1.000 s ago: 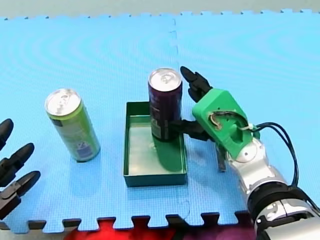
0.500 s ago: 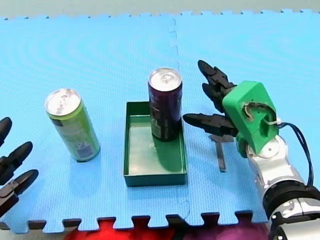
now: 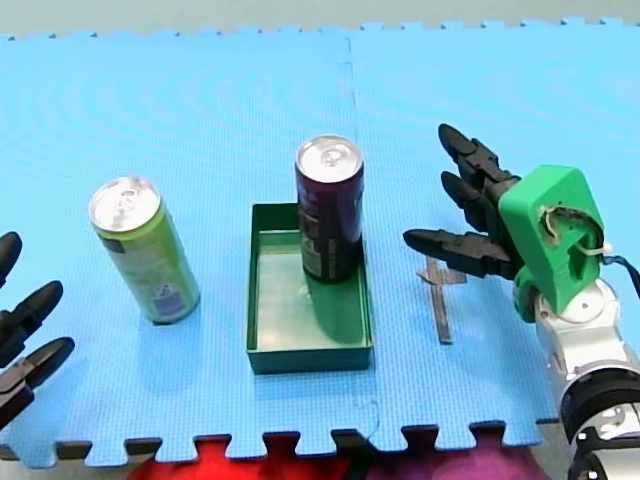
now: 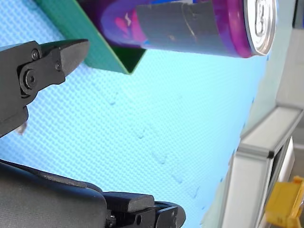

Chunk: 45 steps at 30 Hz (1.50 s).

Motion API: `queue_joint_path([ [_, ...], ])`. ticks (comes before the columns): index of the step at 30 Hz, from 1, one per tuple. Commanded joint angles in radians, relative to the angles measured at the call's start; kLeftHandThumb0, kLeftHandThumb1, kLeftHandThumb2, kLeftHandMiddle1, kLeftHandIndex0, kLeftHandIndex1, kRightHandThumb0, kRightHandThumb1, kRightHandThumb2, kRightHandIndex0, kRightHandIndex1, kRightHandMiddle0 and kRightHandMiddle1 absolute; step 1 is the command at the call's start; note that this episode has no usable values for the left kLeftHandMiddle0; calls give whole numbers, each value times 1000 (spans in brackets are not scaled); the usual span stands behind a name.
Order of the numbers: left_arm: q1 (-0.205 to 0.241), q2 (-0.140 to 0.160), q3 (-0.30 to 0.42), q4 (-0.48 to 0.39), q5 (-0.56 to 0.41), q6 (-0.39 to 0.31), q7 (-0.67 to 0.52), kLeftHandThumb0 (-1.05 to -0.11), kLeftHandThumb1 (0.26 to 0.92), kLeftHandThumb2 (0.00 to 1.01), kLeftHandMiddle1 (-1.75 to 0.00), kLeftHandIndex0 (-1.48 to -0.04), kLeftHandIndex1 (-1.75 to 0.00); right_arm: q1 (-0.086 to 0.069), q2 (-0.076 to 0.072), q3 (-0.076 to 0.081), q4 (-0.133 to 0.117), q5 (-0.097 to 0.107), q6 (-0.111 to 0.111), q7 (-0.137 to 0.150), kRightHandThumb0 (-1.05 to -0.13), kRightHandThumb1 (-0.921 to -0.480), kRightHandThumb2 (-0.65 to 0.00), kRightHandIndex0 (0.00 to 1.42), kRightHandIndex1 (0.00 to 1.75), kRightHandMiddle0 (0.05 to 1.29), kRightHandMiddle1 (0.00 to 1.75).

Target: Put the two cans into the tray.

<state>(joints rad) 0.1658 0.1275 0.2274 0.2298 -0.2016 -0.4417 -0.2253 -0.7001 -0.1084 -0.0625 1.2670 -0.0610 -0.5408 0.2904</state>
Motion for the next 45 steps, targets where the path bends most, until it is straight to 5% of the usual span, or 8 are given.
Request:
queue_joint_path([
  [1,3,4,5,-3,-4,-2,-2,-983,919,1,0,-280,0,12,-19,-10,-3,10,-13,14,-1048,-765,0,166,10,117,3],
  [10,4,-9,9,10,18,-21,34,-987,909,0,-3,-281,-2,54,-48,-41,-30,49,-34,77,-1048,-760,0,185,17,127,6],
  [21,-70,-41,12,78,95,-76,159,-1048,744,-1,-44,-324,-13,97,-39,-75,-49,99,-23,105,-1048,-742,0,233,31,161,16],
  [29,-96,-8,-18,82,215,-64,222,-1048,707,-1,-42,-332,-12,120,-28,-78,-41,99,-26,95,-1048,-742,0,261,36,183,18],
  [39,-149,19,-41,169,225,-57,216,-1048,664,0,-34,-334,-8,135,-31,-86,-34,100,-25,88,-1048,-748,-3,288,39,200,18],
  [42,-177,22,-44,225,209,-67,200,-1048,661,0,-30,-338,-9,137,-29,-86,-29,96,-23,77,-1048,-749,-2,294,38,204,17],
  [45,-248,25,-34,387,180,-132,171,-1047,646,0,-28,-371,-22,138,-28,-81,-27,88,-25,60,-1048,-750,-3,301,39,208,17],
])
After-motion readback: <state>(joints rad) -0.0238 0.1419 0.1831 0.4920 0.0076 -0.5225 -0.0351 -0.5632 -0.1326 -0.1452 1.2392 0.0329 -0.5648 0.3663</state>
